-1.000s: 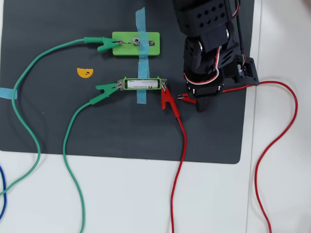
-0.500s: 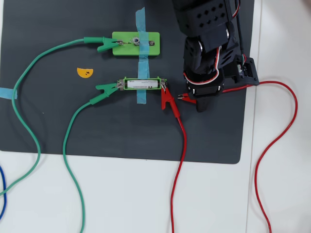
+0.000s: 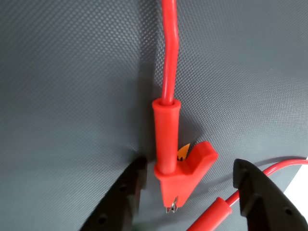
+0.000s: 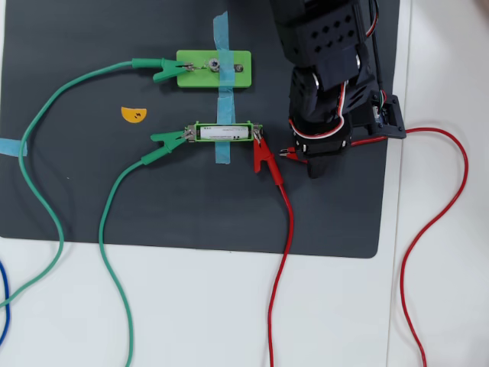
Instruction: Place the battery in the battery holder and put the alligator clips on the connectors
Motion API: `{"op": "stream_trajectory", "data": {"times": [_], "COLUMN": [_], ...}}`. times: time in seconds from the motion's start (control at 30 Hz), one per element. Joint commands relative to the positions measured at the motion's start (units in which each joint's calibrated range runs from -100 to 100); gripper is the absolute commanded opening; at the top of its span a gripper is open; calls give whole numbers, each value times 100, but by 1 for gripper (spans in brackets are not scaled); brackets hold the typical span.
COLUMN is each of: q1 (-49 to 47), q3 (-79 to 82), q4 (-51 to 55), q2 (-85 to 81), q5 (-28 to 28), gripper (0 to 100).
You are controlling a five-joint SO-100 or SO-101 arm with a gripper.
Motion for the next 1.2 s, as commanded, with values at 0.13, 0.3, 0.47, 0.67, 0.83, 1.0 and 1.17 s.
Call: {"op": "stream_trajectory", "data": {"times": [0.13,0.3,0.47,0.67,0.83,1.0,1.17], "q1": [32,32,32,42,82,52,62], "q3": [-465,-465,-473,-798,-1228,-1552,-1596], "q4": [-2,6,24,857,1201,1588,1588], "q2": [83,91,91,142,576,806,814], "q5": [-36,-36,-31,-31,-31,-31,-31], "gripper": [17,17,17,17,17,17,17]}}
